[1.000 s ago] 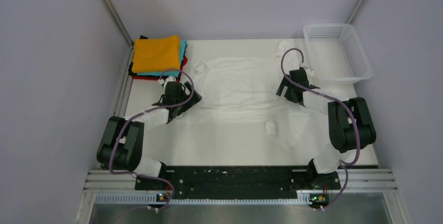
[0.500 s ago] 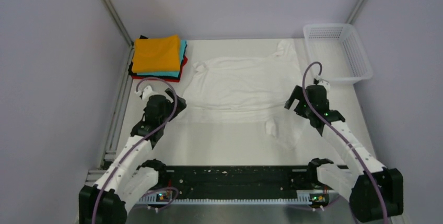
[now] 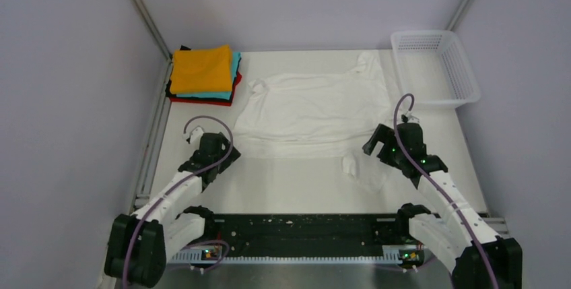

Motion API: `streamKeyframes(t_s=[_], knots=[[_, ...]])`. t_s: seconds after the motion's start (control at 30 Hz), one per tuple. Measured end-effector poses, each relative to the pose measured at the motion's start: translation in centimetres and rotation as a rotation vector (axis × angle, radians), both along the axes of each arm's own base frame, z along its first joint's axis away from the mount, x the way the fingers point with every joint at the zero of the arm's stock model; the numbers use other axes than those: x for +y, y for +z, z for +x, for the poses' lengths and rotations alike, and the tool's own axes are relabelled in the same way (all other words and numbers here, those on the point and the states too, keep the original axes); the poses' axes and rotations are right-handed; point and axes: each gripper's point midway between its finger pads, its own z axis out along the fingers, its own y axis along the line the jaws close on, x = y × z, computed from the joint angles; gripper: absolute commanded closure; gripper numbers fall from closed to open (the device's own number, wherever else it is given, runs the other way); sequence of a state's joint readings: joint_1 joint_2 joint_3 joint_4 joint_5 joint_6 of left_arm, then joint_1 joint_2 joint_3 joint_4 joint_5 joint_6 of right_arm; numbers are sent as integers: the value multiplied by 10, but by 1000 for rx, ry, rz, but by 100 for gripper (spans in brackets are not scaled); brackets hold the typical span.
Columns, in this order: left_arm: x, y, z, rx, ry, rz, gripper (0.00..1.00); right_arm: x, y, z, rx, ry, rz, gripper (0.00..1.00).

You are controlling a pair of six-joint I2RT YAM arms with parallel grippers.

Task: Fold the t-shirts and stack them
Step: Flatten out the tshirt

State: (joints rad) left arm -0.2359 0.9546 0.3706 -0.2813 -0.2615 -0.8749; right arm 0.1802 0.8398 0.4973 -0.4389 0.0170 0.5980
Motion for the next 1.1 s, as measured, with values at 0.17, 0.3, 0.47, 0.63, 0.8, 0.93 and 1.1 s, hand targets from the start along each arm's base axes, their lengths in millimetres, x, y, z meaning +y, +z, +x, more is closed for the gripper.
streamKeyframes(t_s=[0.17, 0.3, 0.47, 0.63, 0.8, 0.93, 1.1], knots=[[-10, -2, 22, -10, -15, -25, 25, 0, -8, -2, 34, 6, -5, 1], [-16, -3, 35, -1, -30, -38, 40, 0, -12, -4, 58, 8, -7, 1], [-32, -5, 43, 4, -86, -95, 51, 0, -13, -5, 59, 6, -12, 1], [-40, -9, 47, 7, -100, -129, 75, -2, -13, -5, 58, 5, -22, 1], [-48, -14, 52, 11, -114, -166, 100, -4, -13, -4, 57, -2, -30, 2], [-50, -13, 53, 11, -123, -176, 100, -4, -13, -4, 57, -2, -32, 4], [-45, -11, 42, 39, -112, -153, 100, -4, -14, -6, 63, 7, -33, 6]])
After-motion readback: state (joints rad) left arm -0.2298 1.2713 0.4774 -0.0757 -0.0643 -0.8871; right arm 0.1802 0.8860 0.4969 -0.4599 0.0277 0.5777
